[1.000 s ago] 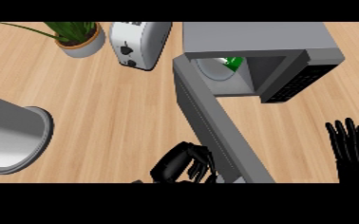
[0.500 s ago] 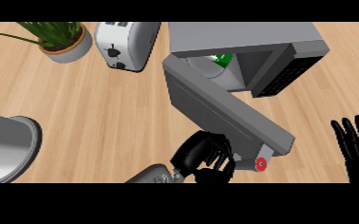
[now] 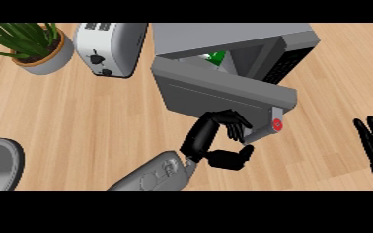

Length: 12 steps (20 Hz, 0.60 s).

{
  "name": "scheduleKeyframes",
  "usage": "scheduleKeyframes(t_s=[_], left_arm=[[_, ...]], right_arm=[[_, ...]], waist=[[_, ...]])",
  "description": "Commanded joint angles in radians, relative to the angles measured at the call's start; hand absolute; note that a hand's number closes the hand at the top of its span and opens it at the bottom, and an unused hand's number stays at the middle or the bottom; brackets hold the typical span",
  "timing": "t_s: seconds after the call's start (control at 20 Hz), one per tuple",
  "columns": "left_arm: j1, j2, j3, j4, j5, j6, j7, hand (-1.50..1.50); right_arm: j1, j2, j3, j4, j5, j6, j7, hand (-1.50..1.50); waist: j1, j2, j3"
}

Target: Pick up the milk, place it into the microwave and close the microwave

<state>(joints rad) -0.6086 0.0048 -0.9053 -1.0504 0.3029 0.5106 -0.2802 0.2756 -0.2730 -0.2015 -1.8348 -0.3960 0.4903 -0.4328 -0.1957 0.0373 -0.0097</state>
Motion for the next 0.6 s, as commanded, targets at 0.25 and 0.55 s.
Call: scheduleKeyframes(t_s=[0.25,0.55], left_arm=[[-0.146,-0.005,0.065,0.039,0.138,0.108,-0.095,-1.50],[-0.210,-0.005,0.081,0.098,0.208,0.116,-0.137,-1.50]], right_arm=[[-0.045,-0.024,-0.001,-0.032,-0.082,0.024,0.039,-1.50],[-0.077,-0.052,-0.002,-0.040,-0.119,0.038,0.068,-1.50]], waist=[[-0.079,0.019,0.002],[-0.115,0.036,0.003]])
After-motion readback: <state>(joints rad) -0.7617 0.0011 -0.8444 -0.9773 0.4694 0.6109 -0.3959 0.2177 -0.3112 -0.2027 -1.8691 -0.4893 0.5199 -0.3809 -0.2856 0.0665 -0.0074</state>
